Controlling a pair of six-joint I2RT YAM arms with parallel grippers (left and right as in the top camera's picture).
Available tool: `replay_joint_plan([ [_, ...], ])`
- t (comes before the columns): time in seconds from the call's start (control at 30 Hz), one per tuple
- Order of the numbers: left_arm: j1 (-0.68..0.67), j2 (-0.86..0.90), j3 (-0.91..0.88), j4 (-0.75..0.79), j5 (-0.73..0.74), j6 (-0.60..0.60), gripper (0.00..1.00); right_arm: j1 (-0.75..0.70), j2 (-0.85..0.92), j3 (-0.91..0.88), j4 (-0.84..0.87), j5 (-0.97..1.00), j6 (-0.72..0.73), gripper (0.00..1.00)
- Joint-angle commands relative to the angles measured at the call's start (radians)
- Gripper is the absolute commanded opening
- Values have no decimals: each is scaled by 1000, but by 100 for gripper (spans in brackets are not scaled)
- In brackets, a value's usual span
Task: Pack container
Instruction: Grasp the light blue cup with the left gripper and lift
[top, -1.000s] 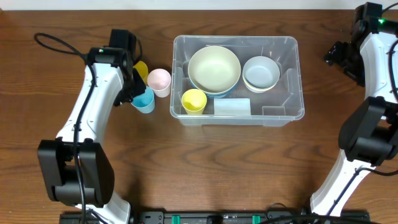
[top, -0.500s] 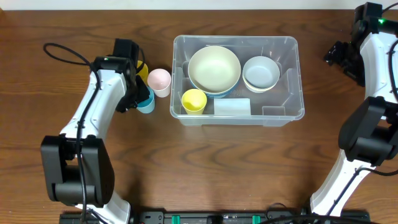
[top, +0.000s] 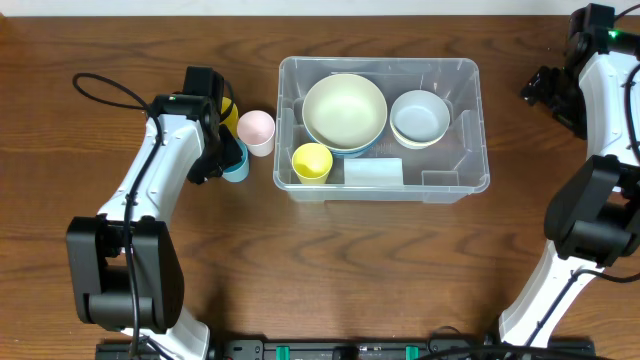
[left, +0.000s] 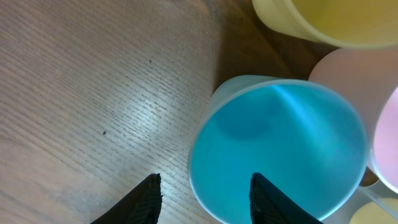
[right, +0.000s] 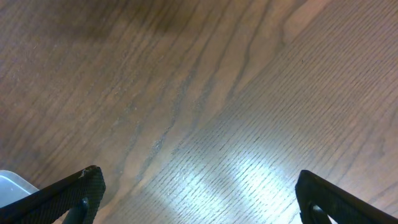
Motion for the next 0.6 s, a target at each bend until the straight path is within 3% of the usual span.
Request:
replay_joint_plan([
  [0.0, 3, 13, -15, 5, -1, -10, 47, -10, 11, 4, -1, 14, 13, 99],
  [0.4, 3, 13, -86, 57, 0, -29, 46, -11, 11, 4, -1, 14, 13, 99],
  [0.43, 3, 13, -86, 57, 0, -29, 44, -11, 11, 4, -1, 14, 13, 99],
  [0.57, 3, 13, -86, 63, 0, -28, 20, -10, 11, 4, -1, 14, 13, 99],
])
